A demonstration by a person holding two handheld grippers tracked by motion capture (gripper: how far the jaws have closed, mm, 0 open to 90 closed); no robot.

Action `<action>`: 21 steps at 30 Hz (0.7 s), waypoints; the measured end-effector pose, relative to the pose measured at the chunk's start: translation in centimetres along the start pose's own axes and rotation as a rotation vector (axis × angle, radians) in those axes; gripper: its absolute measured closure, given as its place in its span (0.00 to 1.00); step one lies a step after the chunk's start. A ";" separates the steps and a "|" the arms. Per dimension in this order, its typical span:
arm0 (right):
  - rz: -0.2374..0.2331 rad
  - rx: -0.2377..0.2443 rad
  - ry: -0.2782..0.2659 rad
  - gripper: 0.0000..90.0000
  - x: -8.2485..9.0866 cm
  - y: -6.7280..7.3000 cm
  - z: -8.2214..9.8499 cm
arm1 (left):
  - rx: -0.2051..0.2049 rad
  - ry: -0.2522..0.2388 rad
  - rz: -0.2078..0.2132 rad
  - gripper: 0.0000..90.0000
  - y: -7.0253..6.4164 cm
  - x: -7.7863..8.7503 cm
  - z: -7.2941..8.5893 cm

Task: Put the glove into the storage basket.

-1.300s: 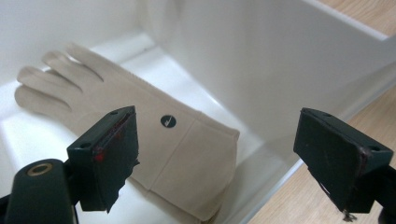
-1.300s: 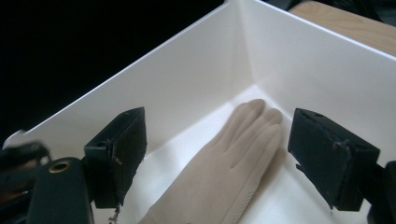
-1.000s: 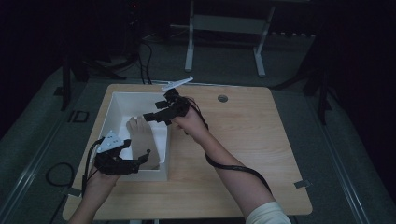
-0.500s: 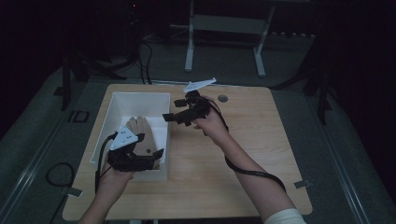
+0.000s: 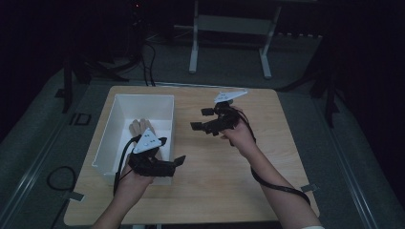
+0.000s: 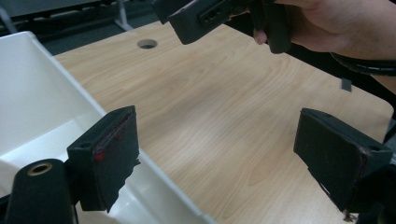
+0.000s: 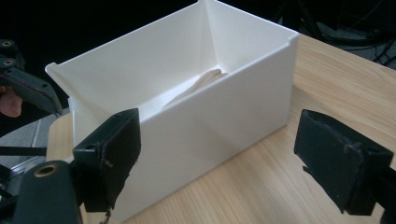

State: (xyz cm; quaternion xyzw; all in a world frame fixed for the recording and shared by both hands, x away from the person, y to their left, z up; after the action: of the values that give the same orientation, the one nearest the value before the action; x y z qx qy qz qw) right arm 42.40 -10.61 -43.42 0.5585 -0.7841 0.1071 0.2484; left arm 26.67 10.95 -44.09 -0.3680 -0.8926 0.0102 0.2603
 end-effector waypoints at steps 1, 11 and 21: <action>0.001 0.000 -0.002 0.16 0.3 0.0 0.2 | -0.003 -0.002 0.009 0.16 -0.3 -0.2 0.0; 0.014 -0.020 -0.009 0.16 2.7 -0.3 2.9 | -0.052 0.028 0.091 0.16 -3.4 -2.0 0.7; 0.049 -0.033 0.036 0.16 3.6 -0.8 6.8 | -0.087 0.076 0.175 0.16 -5.9 -4.5 1.8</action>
State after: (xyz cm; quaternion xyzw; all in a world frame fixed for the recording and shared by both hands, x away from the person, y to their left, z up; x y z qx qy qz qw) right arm 40.43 -16.84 -47.49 0.5328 -0.7947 0.1105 0.2689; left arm 24.59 3.99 -46.47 -0.4556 -0.8461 -0.0200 0.2758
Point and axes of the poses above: each handheld gripper's, and its own axes: x roughly backward along the jaws, z roughly out of its underside, y roughly to its left, the point moved 2 cm from there along -x, roughly forward along the jaws, and after that the axes turned 7 degrees about x, right-handed, at the moved point
